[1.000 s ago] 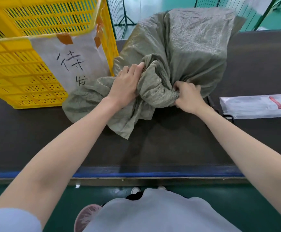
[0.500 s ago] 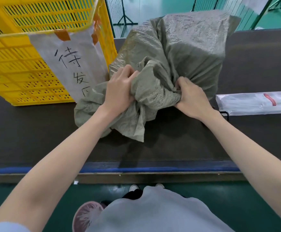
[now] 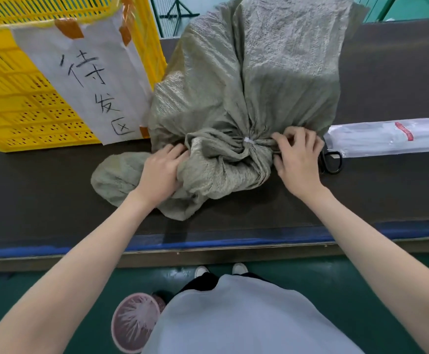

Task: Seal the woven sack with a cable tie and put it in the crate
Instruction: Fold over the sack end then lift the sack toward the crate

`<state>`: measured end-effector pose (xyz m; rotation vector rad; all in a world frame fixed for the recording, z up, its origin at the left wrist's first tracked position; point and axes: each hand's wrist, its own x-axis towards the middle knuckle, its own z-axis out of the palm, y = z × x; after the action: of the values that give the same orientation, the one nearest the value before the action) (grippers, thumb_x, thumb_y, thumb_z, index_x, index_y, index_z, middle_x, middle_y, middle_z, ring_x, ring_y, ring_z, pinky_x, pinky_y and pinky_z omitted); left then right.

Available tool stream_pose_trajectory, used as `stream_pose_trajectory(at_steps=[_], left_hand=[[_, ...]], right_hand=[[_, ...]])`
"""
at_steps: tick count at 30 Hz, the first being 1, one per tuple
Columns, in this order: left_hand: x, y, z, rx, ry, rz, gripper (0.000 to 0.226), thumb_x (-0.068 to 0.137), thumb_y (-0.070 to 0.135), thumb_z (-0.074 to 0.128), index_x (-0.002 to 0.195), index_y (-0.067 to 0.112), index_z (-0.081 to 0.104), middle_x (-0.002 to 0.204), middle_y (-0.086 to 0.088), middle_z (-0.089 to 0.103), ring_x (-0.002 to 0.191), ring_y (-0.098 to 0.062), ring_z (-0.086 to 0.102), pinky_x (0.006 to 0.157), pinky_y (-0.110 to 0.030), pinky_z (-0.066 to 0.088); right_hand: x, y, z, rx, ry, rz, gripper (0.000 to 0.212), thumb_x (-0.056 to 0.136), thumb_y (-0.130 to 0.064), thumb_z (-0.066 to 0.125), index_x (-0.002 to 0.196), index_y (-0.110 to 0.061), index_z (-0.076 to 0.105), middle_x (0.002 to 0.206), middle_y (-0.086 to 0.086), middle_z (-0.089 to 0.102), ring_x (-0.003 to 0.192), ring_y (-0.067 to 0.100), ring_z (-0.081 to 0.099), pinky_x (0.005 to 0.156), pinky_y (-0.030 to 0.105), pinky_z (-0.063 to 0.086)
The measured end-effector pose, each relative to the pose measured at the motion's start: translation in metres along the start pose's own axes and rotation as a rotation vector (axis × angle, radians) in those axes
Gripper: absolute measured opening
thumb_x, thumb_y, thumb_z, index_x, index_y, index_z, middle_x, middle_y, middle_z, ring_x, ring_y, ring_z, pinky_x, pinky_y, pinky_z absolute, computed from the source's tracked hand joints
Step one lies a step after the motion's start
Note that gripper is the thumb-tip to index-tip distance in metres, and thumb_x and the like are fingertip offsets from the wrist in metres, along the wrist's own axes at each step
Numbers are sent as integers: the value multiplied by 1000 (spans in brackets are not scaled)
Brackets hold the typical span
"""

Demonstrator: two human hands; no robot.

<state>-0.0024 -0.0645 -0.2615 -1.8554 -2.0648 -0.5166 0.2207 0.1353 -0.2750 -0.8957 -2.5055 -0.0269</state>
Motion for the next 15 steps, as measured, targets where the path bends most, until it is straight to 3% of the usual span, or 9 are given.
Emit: stream_pose_trajectory(at_steps=[3, 6, 8, 11, 15], left_hand=[[-21, 8, 15, -54, -132, -129, 27, 67, 6, 77, 90, 2, 63, 86, -15, 65, 66, -32, 58, 48, -34, 47], [-24, 11, 21, 4, -111, -162, 34, 63, 6, 78, 91, 4, 58, 85, -17, 63, 76, -33, 53, 60, -36, 39], [-21, 9, 20, 116, -59, -196, 38, 70, 19, 73, 101, 10, 52, 101, -17, 59, 90, -30, 42, 71, -39, 31], [-13, 6, 16, 161, 100, -263, 24, 87, 29, 58, 108, 19, 55, 129, -10, 36, 114, -29, 32, 92, -43, 26], [4, -3, 11, 208, 121, -218, 27, 91, 32, 57, 109, 13, 59, 137, -8, 28, 124, -30, 28, 99, -45, 24]], right_hand=[[-1, -11, 5, 118, 57, 109, 42, 73, -9, 64, 112, -20, 52, 130, 4, 24, 120, 30, 26, 96, 56, 29], [-10, -20, 10, 253, 183, 254, 40, 77, -18, 64, 113, -17, 45, 140, 14, 22, 131, 34, 24, 104, 54, 26], [-15, -25, 13, 371, 210, 351, 46, 77, -18, 66, 116, -14, 41, 140, 20, 29, 130, 33, 26, 102, 53, 30], [-16, -26, 22, 435, 127, 399, 54, 77, -12, 68, 123, -8, 40, 138, 22, 35, 125, 36, 32, 97, 51, 34], [-2, -27, 24, 464, 57, 408, 58, 74, -4, 68, 125, 2, 41, 129, 22, 42, 118, 39, 38, 97, 40, 29]])
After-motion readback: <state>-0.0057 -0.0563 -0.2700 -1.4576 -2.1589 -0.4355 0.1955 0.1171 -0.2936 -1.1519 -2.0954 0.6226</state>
